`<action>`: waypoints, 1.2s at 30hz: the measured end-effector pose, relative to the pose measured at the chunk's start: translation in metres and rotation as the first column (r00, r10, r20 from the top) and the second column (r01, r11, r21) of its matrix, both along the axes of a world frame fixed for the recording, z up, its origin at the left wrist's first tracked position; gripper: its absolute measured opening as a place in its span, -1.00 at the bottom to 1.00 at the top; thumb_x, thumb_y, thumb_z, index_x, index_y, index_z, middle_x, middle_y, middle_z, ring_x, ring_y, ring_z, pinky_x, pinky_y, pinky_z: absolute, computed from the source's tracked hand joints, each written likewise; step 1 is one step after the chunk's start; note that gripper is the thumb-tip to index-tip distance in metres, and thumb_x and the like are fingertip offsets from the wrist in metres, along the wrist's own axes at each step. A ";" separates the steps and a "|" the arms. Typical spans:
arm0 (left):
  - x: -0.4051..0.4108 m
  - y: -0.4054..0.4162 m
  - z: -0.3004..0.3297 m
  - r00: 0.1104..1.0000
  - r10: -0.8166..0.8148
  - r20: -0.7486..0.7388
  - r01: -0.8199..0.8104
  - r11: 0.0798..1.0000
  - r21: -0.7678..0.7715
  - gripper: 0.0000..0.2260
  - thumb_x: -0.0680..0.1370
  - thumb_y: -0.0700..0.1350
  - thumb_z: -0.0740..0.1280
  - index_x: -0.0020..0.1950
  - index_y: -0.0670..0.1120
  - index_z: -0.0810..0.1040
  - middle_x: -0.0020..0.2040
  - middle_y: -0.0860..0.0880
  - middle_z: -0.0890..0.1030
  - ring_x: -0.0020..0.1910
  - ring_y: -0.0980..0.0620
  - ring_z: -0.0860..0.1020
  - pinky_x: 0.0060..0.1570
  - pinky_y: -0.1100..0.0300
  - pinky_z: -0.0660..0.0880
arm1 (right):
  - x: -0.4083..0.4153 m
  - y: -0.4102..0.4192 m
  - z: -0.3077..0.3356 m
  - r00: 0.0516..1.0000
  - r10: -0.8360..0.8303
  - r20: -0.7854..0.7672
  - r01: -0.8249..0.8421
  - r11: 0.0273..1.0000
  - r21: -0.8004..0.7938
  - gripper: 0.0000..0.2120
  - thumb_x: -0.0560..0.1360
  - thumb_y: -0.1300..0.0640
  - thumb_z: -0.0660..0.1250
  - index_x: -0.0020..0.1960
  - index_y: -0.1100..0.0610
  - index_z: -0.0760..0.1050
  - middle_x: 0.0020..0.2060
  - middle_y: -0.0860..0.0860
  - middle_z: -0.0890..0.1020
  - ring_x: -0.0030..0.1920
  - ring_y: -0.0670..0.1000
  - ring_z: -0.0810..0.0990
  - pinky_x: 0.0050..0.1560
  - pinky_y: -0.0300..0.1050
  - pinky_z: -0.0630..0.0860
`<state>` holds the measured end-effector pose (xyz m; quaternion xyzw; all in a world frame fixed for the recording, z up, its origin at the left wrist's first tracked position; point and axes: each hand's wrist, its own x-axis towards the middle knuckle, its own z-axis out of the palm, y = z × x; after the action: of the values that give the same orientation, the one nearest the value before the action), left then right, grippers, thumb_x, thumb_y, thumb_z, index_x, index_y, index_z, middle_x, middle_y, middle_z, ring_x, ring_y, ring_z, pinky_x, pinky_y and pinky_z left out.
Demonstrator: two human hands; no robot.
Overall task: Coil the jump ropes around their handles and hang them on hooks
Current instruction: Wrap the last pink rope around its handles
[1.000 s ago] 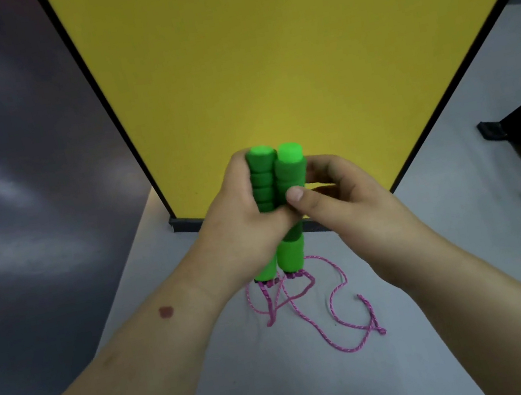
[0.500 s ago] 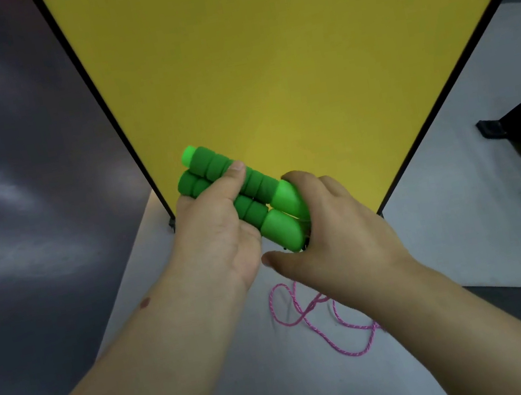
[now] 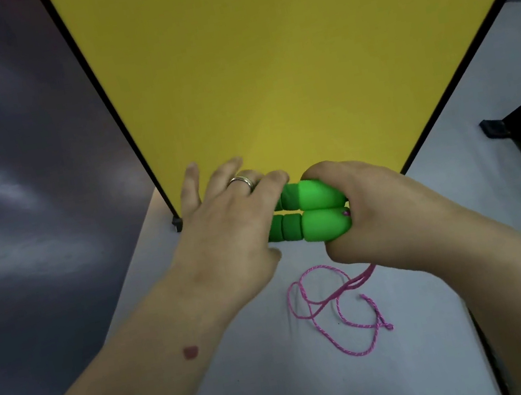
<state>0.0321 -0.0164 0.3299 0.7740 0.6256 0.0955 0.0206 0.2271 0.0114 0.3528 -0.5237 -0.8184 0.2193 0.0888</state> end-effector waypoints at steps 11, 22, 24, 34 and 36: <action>-0.003 0.001 0.025 -0.038 0.715 0.698 0.427 0.644 -0.635 -0.63 0.31 -0.25 0.28 0.09 -0.14 0.62 -0.22 -0.11 0.59 -0.36 -0.04 0.54 -0.34 0.15 0.51 | 0.006 0.012 -0.013 0.700 -0.361 -0.616 0.285 0.932 -0.222 -0.77 0.66 -0.10 0.21 0.00 -0.03 0.59 -0.40 -0.03 0.42 -0.41 -0.01 0.35 -0.31 -0.01 0.34; 0.003 -0.002 0.001 0.933 0.295 0.206 -0.224 0.924 -0.311 -0.67 0.53 -0.16 0.25 0.25 0.09 0.34 -0.01 -0.07 0.50 -0.04 -0.21 0.55 -0.20 0.02 0.46 | -0.027 -0.017 0.018 0.994 0.060 0.093 -0.064 0.997 0.046 -0.71 0.69 -0.05 0.08 -0.19 0.00 0.26 -0.33 -0.04 0.45 -0.32 0.01 0.41 -0.36 0.01 0.30; 0.001 -0.004 -0.001 0.951 0.275 0.139 -0.213 0.913 -0.347 -0.63 0.53 -0.16 0.25 0.31 0.10 0.34 -0.02 -0.05 0.48 -0.02 -0.19 0.53 -0.19 0.04 0.43 | -0.022 -0.014 0.023 0.997 0.058 0.043 -0.058 0.998 0.017 -0.69 0.68 -0.06 0.10 -0.20 0.02 0.30 -0.36 -0.03 0.47 -0.33 0.01 0.43 -0.35 0.04 0.34; -0.037 -0.004 0.037 0.895 0.007 0.447 0.328 0.667 -0.669 -0.70 0.32 -0.08 0.34 -0.01 0.23 0.60 -0.12 0.04 0.71 -0.21 -0.05 0.68 -0.24 -0.14 0.67 | 0.001 0.009 0.005 0.734 -0.259 -0.628 -0.003 0.923 -0.384 -0.82 0.57 0.04 0.41 -0.14 0.12 0.65 -0.39 0.07 0.56 -0.36 0.02 0.47 -0.20 -0.12 0.51; -0.037 -0.004 0.040 0.730 0.130 0.670 0.426 0.680 -0.597 -0.71 0.34 -0.18 0.41 0.02 0.08 0.65 -0.07 0.05 0.74 -0.16 0.00 0.67 -0.22 0.06 0.63 | 0.000 0.010 0.000 0.653 -0.345 -0.674 -0.044 0.871 -0.489 -0.73 0.61 0.17 0.35 -0.23 0.05 0.68 -0.42 0.11 0.49 -0.40 0.03 0.39 -0.23 -0.13 0.43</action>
<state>-0.0045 -0.0205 0.3694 0.6662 0.4903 0.1106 0.5509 0.2271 0.0217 0.3529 -0.4615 -0.5846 0.5935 0.3051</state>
